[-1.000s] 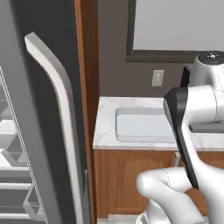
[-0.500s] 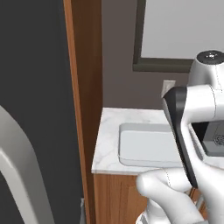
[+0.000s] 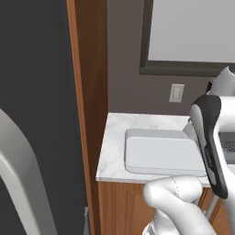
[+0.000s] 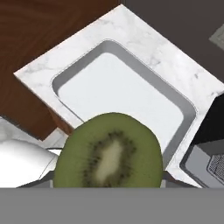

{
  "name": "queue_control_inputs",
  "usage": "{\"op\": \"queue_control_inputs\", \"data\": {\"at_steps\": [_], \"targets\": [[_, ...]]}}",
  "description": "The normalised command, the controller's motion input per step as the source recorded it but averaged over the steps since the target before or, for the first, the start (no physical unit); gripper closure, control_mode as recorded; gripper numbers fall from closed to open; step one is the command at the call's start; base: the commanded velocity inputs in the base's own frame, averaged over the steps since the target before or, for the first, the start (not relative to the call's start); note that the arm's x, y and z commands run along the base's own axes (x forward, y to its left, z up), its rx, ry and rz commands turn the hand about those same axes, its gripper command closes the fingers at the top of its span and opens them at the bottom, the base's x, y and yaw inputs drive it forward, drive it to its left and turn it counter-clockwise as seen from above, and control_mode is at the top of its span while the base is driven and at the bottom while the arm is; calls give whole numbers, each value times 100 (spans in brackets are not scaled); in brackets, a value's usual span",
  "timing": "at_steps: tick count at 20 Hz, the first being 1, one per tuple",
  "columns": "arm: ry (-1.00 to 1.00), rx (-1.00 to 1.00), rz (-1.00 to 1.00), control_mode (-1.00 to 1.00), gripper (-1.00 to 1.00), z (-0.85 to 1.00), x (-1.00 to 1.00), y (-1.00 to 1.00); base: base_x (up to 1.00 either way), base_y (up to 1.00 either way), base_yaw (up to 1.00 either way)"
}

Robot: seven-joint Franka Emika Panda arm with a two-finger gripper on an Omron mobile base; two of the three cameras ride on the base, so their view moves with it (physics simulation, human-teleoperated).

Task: Pick the tangerine and kiwi from the fridge and place them inside the tupperware on the counter.

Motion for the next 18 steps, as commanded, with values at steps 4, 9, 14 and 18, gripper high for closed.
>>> {"op": "queue_control_inputs", "data": {"at_steps": [4, 9, 14, 18], "targets": [[11, 0, 62, -100, 100, -48, 28, 0, 0, 0, 0], [30, 0, 53, -100, 100, -54, 43, 0, 0, 0, 0], [35, 0, 25, -100, 100, -46, 55, 0, 0, 0, 0], [10, 0, 8, -100, 100, -40, 47, 0, 0, 0, 0]]}}
